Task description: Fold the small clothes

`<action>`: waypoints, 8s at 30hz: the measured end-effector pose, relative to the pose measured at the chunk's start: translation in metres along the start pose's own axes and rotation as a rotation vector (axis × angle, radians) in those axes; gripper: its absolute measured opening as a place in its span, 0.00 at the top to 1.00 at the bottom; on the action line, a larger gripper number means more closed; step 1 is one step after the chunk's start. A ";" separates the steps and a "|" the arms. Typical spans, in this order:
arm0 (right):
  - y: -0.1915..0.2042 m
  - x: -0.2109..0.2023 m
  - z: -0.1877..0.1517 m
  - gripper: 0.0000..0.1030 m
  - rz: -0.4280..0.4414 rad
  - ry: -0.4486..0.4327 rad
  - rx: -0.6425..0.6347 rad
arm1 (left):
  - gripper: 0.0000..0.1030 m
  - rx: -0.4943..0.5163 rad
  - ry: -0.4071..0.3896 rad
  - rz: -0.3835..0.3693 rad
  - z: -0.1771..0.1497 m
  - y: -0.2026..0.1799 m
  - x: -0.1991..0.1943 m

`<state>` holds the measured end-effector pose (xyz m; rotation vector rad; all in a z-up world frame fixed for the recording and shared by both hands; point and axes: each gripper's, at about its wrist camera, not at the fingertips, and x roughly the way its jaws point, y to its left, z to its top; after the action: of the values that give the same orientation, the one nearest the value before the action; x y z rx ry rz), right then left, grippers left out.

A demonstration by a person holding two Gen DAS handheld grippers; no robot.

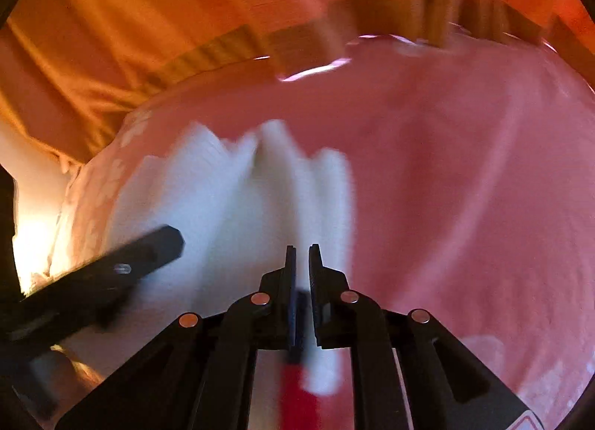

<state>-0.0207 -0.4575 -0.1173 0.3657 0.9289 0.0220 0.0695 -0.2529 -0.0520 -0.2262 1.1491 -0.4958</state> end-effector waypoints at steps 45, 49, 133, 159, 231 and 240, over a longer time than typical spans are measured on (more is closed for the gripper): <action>0.064 0.019 -0.035 0.66 0.084 0.068 -0.129 | 0.11 0.479 -0.122 0.189 -0.127 0.061 -0.070; 0.055 0.009 -0.033 0.90 0.107 0.025 -0.077 | 0.22 0.416 -0.016 0.234 -0.119 0.077 -0.047; 0.052 -0.041 -0.039 0.45 -0.033 -0.063 -0.085 | 0.11 0.187 -0.164 0.096 -0.054 0.069 -0.067; 0.038 -0.032 -0.024 0.67 0.239 -0.080 0.132 | 0.56 0.114 -0.081 -0.136 -0.016 0.056 -0.064; 0.204 -0.017 -0.101 0.22 -0.152 -0.310 -0.236 | 0.09 0.230 -0.429 0.497 -0.080 0.116 -0.128; 0.199 -0.012 -0.136 0.21 -0.215 -0.300 -0.237 | 0.08 0.174 -0.416 0.531 -0.122 0.127 -0.126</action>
<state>-0.1070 -0.2327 -0.1184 0.0451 0.6552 -0.1168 -0.0486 -0.0713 -0.0521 0.1263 0.7116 -0.0665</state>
